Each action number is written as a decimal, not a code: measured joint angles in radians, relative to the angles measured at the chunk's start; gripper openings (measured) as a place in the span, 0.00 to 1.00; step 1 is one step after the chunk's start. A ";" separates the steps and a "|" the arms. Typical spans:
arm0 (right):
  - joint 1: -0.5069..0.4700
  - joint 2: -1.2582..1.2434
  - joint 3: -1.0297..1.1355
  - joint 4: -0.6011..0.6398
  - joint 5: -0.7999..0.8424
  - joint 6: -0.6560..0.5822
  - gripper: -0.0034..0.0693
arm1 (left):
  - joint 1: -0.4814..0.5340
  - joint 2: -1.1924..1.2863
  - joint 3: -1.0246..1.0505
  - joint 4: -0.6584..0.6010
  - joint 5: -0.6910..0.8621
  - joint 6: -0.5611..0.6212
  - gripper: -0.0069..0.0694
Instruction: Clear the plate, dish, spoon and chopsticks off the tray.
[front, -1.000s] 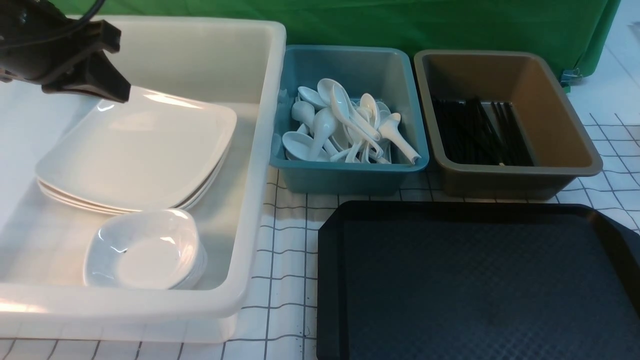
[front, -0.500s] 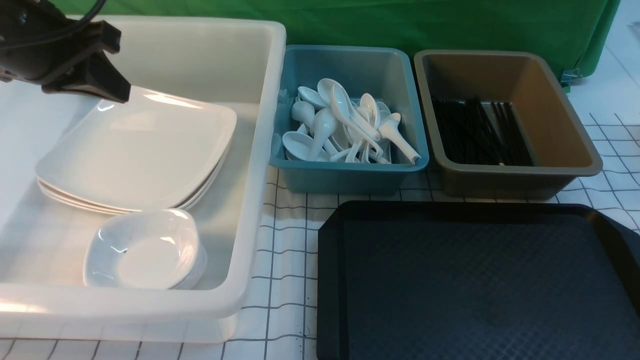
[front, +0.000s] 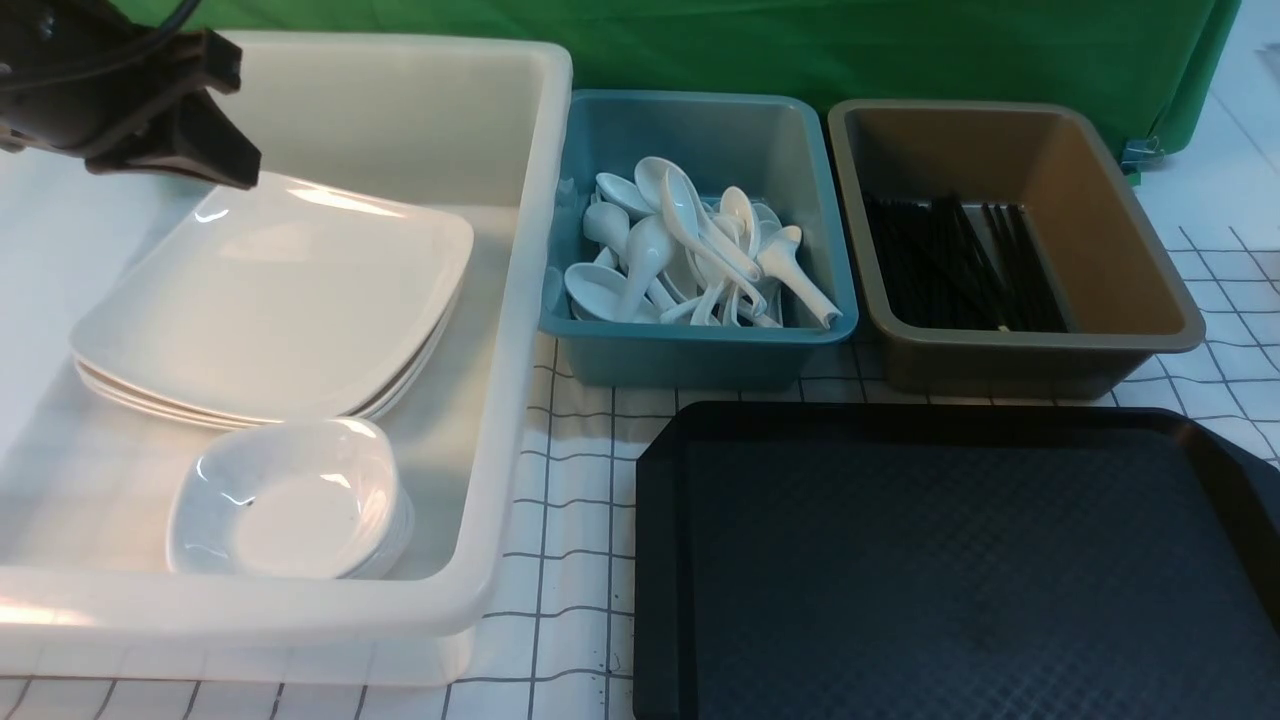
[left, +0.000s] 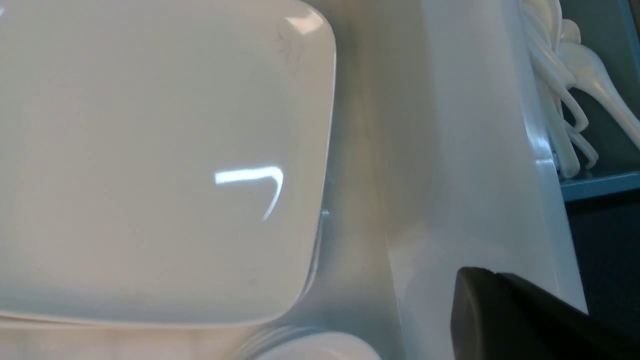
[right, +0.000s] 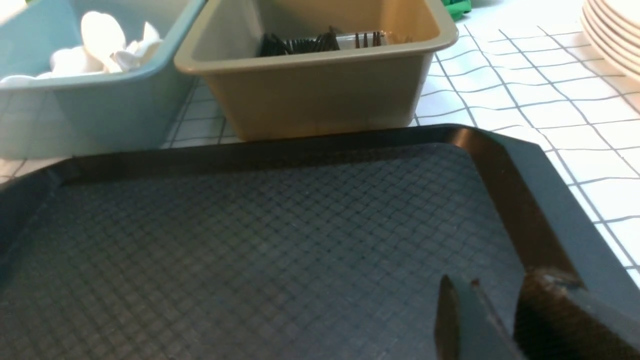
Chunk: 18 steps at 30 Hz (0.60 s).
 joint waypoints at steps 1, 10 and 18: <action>0.000 0.000 0.000 0.000 0.000 0.001 0.36 | 0.000 0.000 0.000 -0.015 0.024 0.000 0.10; 0.000 0.000 0.000 0.000 0.000 0.004 0.37 | -0.002 -0.063 0.000 -0.102 0.135 0.019 0.10; 0.000 0.000 0.000 0.000 0.000 0.013 0.38 | -0.002 -0.240 0.011 -0.082 0.143 0.016 0.10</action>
